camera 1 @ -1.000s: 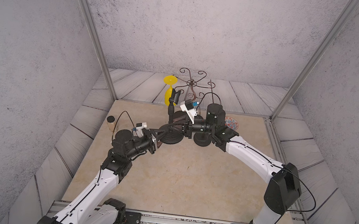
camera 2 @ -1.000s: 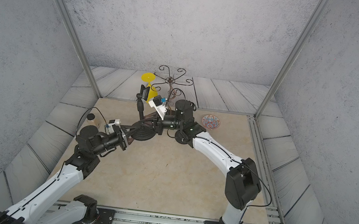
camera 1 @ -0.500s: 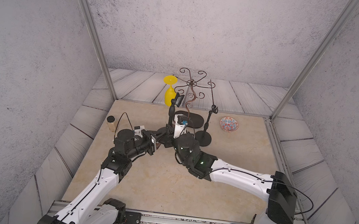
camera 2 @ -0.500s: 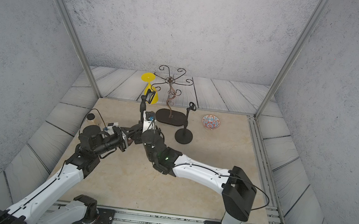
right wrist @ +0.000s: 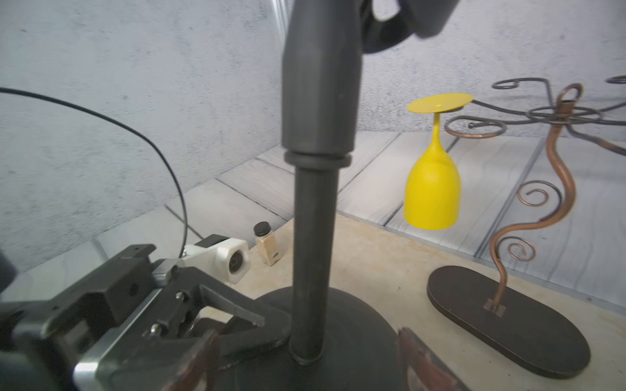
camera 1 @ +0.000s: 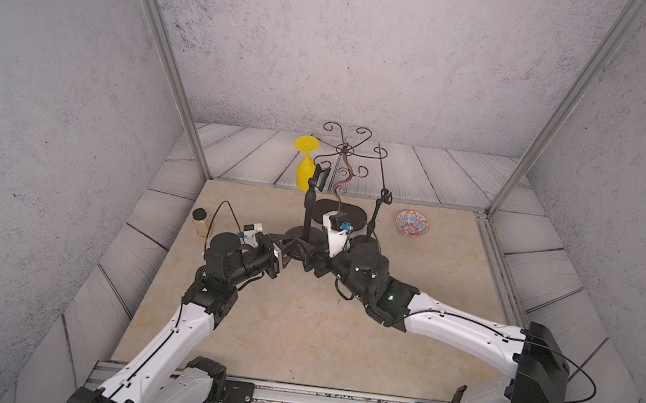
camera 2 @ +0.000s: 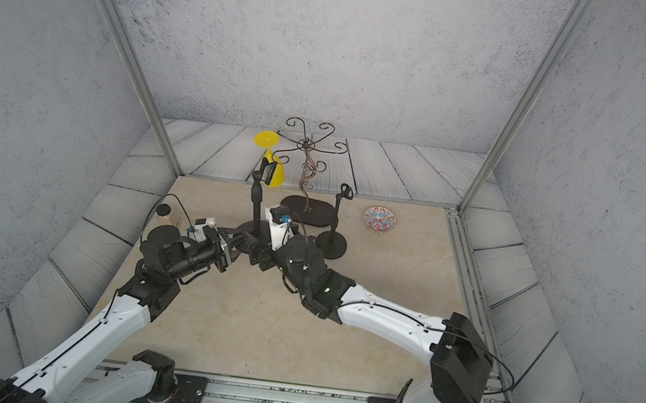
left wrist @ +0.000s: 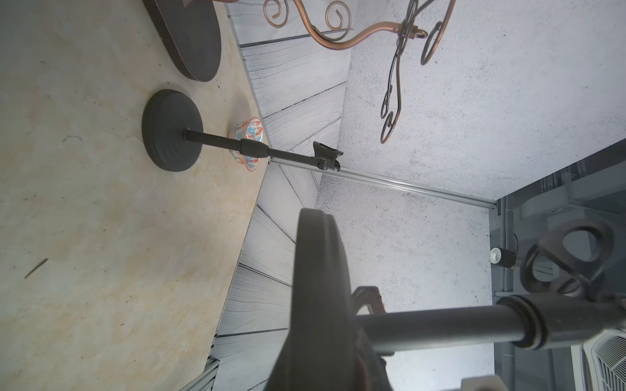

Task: Assemble a microphone stand
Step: Screw the microphone stand pole into the microphone stand base.

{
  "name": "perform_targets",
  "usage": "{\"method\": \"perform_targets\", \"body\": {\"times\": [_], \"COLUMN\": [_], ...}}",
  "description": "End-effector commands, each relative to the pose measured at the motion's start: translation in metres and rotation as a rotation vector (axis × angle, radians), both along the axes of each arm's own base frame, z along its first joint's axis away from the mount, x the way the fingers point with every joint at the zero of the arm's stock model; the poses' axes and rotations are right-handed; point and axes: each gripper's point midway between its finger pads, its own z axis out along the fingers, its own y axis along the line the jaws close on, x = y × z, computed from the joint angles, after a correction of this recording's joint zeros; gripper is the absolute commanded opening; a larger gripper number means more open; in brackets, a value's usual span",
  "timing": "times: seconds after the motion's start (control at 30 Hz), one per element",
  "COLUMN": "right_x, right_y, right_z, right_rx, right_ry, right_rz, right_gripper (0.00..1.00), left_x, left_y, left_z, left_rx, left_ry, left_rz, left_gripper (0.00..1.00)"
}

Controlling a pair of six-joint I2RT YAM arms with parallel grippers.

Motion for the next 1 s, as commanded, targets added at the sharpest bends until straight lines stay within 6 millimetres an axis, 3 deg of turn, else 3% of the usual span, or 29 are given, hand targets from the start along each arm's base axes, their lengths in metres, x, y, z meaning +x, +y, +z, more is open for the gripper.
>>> {"method": "perform_targets", "body": {"times": [0.0,0.13,0.3,0.67,0.97], "right_x": [-0.031,-0.025,-0.025,-0.005,0.009], "right_y": [-0.003,-0.012,-0.006,0.012,0.024], "right_z": [0.021,0.02,0.014,-0.015,-0.006], "right_rx": [0.014,0.003,-0.053,-0.161,-0.102], "right_ry": [-0.005,-0.013,0.004,0.046,0.049], "right_rz": [0.334,0.496,0.664,0.696,0.68], "right_gripper": [0.8,0.75,0.67,0.59,0.35], "left_x": [-0.011,-0.011,-0.012,-0.011,-0.011], "left_y": [-0.002,-0.002,-0.002,-0.002,-0.002], "left_z": [0.046,0.049,0.054,0.059,0.059], "left_rx": [-0.047,-0.057,-0.066,-0.071,-0.067], "left_ry": [-0.166,-0.17,-0.178,-0.187,-0.187], "left_rz": [-0.03,-0.031,-0.033,-0.034,-0.036], "left_gripper": [0.0,0.0,0.0,0.0,0.0]}}
